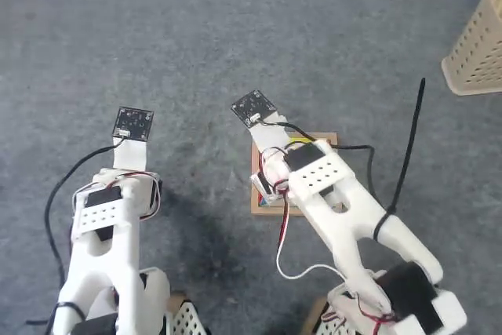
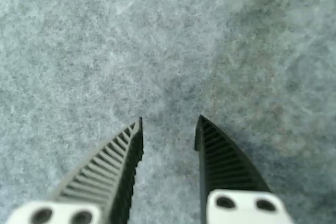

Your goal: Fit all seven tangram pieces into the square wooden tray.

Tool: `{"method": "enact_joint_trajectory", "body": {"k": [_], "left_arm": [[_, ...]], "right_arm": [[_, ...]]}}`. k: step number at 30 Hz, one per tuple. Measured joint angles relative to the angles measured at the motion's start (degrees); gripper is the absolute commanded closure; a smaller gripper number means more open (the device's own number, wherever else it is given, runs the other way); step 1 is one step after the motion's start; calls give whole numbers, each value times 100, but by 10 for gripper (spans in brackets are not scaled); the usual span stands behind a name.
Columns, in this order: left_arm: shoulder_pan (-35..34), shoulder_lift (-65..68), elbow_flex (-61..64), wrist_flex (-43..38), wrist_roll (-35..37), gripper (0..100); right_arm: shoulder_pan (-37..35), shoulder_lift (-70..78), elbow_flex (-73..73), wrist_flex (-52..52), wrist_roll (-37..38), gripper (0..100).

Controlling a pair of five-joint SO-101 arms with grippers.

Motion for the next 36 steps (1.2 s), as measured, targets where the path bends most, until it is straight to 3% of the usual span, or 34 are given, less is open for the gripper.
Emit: {"method": "enact_joint_trajectory", "body": {"k": [9,36], "left_arm": [[0,0,0,0,0,852],[0,0,0,0,0,852]], "right_arm": [[501,-18,536,-791,0,991],[756,-79,747,-369,0,991]]}}
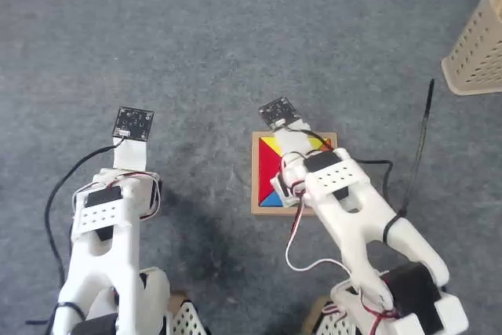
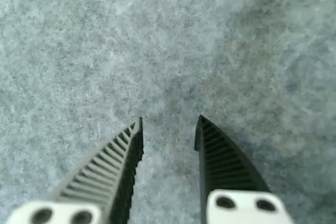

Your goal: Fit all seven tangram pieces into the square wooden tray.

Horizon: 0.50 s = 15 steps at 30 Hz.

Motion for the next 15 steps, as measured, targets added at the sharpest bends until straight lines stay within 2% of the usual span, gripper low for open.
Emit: {"method": "enact_joint_trajectory", "body": {"k": [11,15], "left_arm": [[0,0,0,0,0,852],[0,0,0,0,0,852]], "right_arm": [[1371,-1969,105,1442,0,991],[1793,-2699,545,1618,0,991]]}}
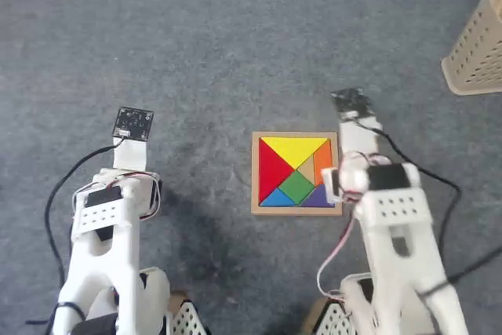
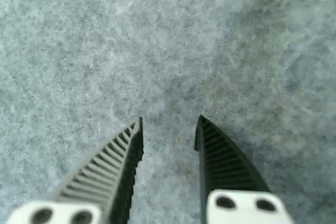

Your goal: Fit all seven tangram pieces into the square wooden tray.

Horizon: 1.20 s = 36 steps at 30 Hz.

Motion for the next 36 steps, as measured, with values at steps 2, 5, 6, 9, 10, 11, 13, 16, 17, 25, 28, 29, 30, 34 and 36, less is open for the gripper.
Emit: {"method": "enact_joint_trajectory", "body": {"k": [2,5,6,9,10,11,13,16,17,25,28,29,30,34,36], "left_arm": [[0,0,0,0,0,852],[0,0,0,0,0,850],[0,0,0,0,0,850],[0,-132,0,0,0,849],[0,-264,0,0,0,849],[0,-413,0,0,0,849],[0,-809,0,149,0,848],[0,-1609,0,800,0,848],[0,-1943,0,1029,0,848],[0,-5055,941,2084,0,848],[0,-6338,1758,2101,0,848],[0,-6716,2040,2101,0,848],[0,-6919,2215,2101,0,848],[0,-6708,2374,2066,0,848],[0,-6532,2400,2066,0,849]], "right_arm": [[149,-396,299,0,0,990],[325,-1055,791,0,0,989],[378,-1284,941,9,0,989],[369,-2040,1336,9,0,989],[369,-2303,1477,9,0,989],[396,-2576,1609,9,9,989],[422,-3130,1855,9,53,989],[396,-3991,2233,9,501,989],[396,-4273,2365,9,651,989],[396,-6242,3200,9,1046,989],[396,-6163,3393,9,1046,990],[404,-6189,3464,18,1046,990],[396,-6189,3552,26,1046,990],[404,-6180,3912,26,1046,991],[396,-6154,4185,35,1055,991]]}}
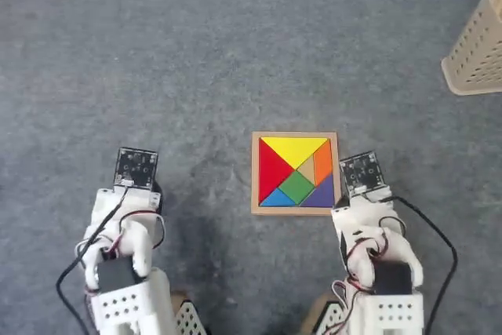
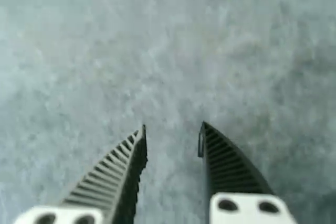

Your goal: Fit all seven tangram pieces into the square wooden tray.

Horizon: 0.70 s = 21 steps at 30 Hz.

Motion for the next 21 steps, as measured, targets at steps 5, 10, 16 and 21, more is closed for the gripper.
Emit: {"method": "enact_joint_trajectory", "body": {"k": [5,10,16,21], "left_arm": [[0,396,0,0,0,852],[0,431,0,62,-167,999],[0,246,0,290,-607,897],[-35,-44,0,554,-642,704]], "right_arm": [[35,-26,9,334,0,991],[369,-9,9,343,0,991],[730,-9,9,343,62,876],[730,-9,9,343,343,717]]}}
